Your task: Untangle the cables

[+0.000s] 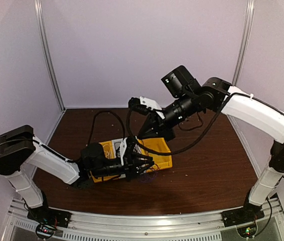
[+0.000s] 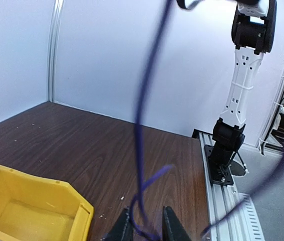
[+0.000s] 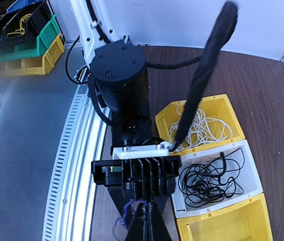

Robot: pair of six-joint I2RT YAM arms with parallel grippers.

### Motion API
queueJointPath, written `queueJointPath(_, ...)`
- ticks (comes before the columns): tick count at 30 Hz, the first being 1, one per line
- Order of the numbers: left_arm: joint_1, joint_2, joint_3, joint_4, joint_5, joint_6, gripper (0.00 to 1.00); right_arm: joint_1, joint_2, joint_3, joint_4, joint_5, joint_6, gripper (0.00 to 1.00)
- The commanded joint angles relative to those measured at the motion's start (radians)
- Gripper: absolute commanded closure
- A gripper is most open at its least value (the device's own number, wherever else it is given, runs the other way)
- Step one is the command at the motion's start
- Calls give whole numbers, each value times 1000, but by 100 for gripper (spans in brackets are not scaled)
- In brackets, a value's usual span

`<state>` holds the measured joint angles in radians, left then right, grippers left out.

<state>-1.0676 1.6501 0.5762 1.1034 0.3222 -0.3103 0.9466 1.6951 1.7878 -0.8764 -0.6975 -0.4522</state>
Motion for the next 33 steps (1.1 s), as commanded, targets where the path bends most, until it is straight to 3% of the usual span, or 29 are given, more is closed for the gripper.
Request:
queueJointPath(1,-4,130,17,206,78,-76,81,-45,-91,131,25,-88,40,100)
queueJointPath(9,-5,257,11,181,40,-89,91,-139,-143,299,54,-166,88,100)
queueJointPath(18,-5,317,-70,229,25,-149,97,-356,-170,471,126,-365,216,100)
queueJointPath(24,-4,316,-58,167,34,-144,93,-460,-168,571,168,-392,264,100)
queueJointPath(33,-5,302,-31,82,53,-123,86,-548,-189,562,209,-429,313,100)
